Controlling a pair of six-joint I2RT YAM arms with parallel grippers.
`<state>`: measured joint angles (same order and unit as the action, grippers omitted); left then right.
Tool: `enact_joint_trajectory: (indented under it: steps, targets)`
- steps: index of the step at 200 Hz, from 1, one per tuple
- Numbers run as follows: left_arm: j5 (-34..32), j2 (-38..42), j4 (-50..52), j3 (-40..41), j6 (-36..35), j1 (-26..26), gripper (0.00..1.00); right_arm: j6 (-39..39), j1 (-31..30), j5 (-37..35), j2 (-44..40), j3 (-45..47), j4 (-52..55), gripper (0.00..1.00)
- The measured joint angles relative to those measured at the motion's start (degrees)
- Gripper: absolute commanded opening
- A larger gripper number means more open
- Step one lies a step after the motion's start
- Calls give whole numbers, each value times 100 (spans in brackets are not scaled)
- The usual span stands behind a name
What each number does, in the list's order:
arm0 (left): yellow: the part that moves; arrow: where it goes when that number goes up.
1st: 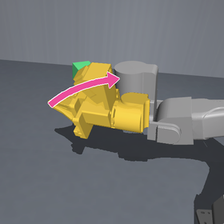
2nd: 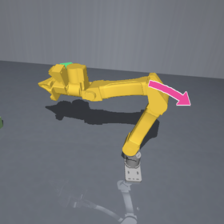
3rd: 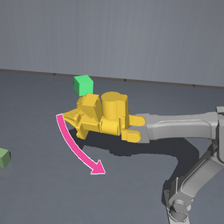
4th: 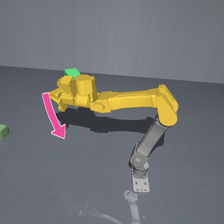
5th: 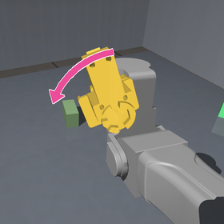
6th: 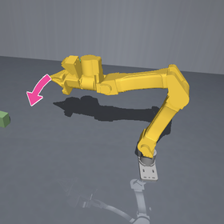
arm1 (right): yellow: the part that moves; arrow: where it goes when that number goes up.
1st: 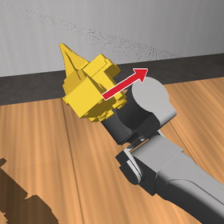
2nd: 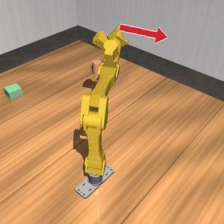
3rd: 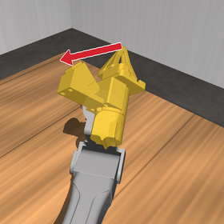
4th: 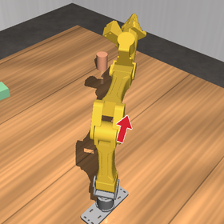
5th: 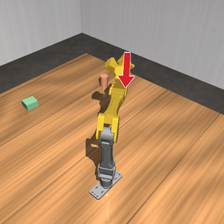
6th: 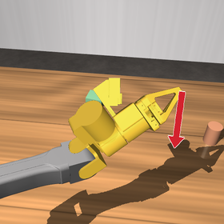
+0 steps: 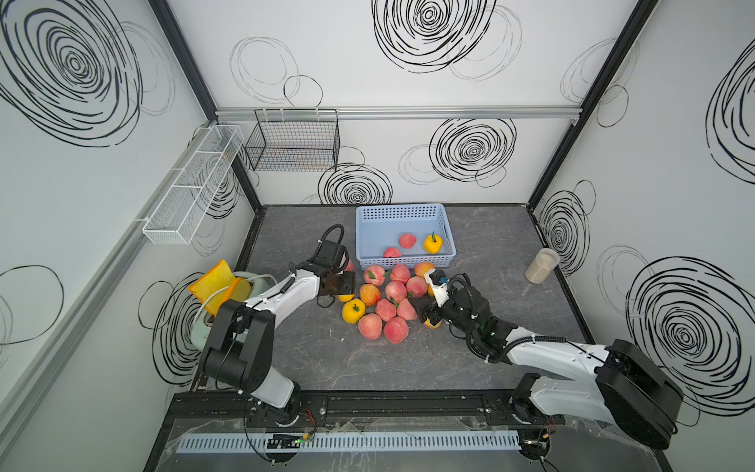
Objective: Put the peaches into the basket
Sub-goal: Pick up the peach from the center of the board, then place the peach in the basket.
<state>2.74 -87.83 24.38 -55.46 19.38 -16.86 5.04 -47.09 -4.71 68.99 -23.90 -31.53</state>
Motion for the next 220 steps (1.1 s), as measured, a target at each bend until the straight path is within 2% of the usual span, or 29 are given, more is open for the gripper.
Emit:
enact_joint_trajectory:
  steps: [81, 144, 220]
  targets:
    - [-136, 17, 474, -1694, -96, -400, 52, 0, -4, -105, -17, 0, -17, 88]
    - [-197, -1104, 538, -3198, -332, -424, 52, 4, -4, -214, -153, 2, -33, 89]
    - [-251, -2409, 175, -4214, -505, -426, 52, 13, -9, -507, -348, 160, -157, 90]
